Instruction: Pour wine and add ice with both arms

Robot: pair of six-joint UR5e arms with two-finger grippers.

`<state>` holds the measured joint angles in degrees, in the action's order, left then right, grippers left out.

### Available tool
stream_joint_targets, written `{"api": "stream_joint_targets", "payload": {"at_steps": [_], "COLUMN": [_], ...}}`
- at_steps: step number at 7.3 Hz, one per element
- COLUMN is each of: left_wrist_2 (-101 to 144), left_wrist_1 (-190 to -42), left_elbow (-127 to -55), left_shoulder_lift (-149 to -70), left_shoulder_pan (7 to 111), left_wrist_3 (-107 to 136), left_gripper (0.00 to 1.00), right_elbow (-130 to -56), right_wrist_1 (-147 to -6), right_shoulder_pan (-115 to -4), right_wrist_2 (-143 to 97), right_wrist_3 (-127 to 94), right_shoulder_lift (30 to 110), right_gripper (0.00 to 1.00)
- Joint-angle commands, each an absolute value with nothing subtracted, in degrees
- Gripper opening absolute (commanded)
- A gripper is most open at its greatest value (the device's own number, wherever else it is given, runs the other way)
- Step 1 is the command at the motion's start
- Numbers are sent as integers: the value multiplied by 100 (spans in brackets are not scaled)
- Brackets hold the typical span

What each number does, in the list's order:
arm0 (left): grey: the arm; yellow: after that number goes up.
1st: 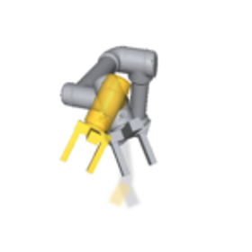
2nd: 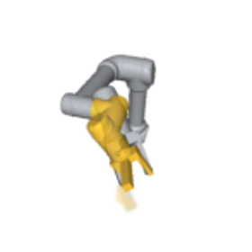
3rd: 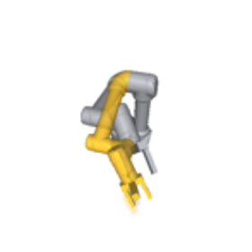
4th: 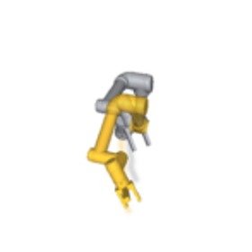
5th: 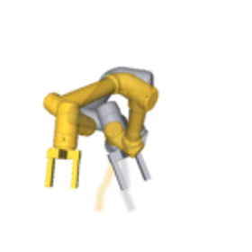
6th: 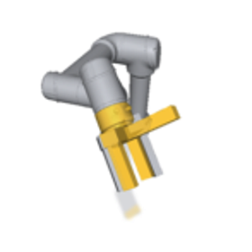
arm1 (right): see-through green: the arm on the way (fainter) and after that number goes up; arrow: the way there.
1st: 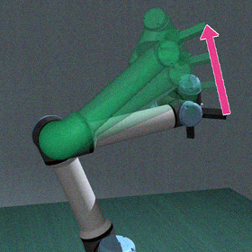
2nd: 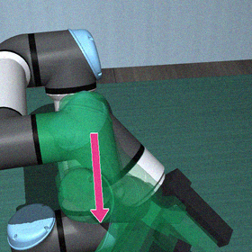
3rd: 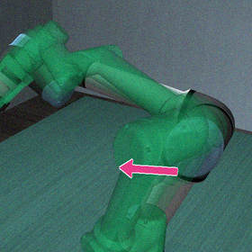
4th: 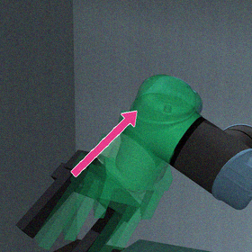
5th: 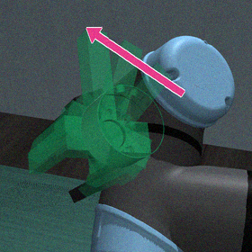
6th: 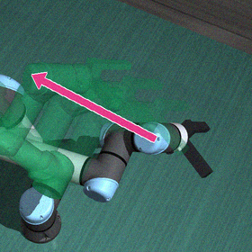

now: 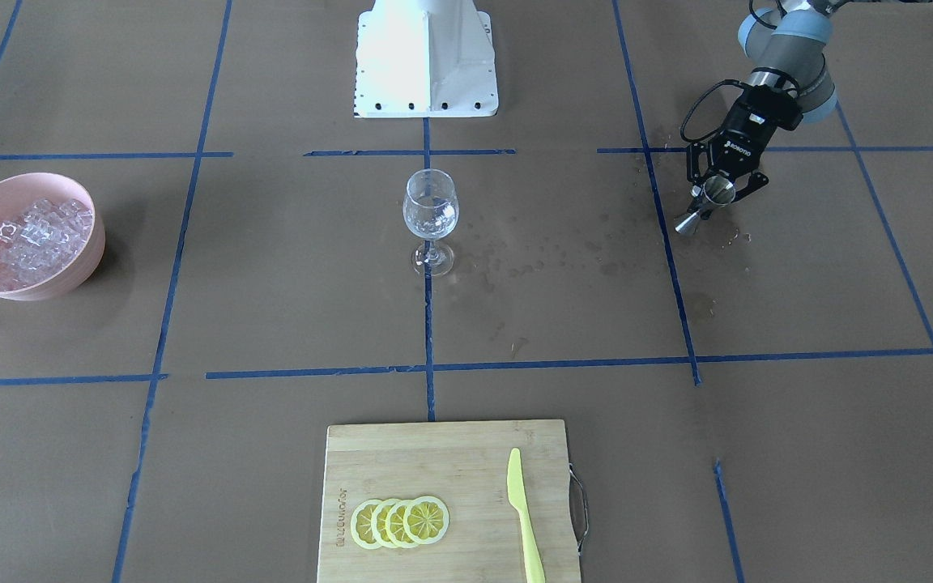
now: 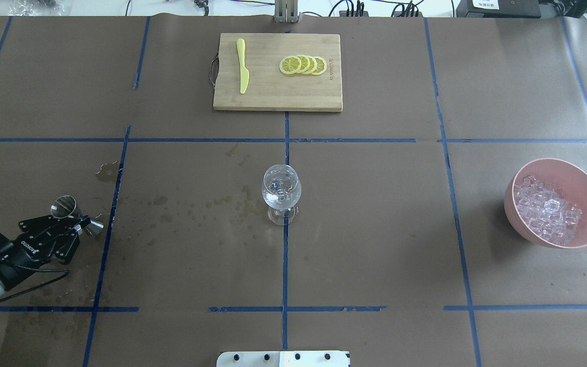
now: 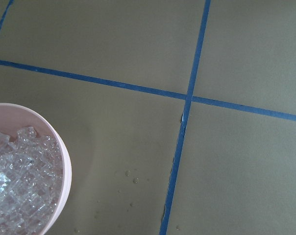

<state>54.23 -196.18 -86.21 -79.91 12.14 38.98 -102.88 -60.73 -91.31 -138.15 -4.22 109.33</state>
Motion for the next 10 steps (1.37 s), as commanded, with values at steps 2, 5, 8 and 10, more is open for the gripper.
{"api": "stream_joint_targets", "payload": {"at_steps": [2,5,8,10], "left_wrist_2": [5396,5405,5396,5266], "left_wrist_1": [-19608,-19608,-19608,-19617], "left_elbow": [-8377,-8358,-8350,-8358], "left_shoulder_lift": [-8199,-8235,-8235,-8235], "left_shoulder_pan": [1204,1204,1204,1204], "left_wrist_3": [3832,3788,3779,3779], "left_gripper": [0,0,43,99], "right_elbow": [-10292,-10283,-10274,-10274], "right_wrist_1": [-6073,-6073,-6073,-6073], "right_shoulder_pan": [-9132,-9132,-9141,-9141], "right_wrist_2": [-13816,-13816,-13816,-13816], "right_wrist_3": [-422,-422,-422,-422], "right_shoulder_lift": [10934,10934,10934,10934], "right_gripper": [100,100,100,100]}}
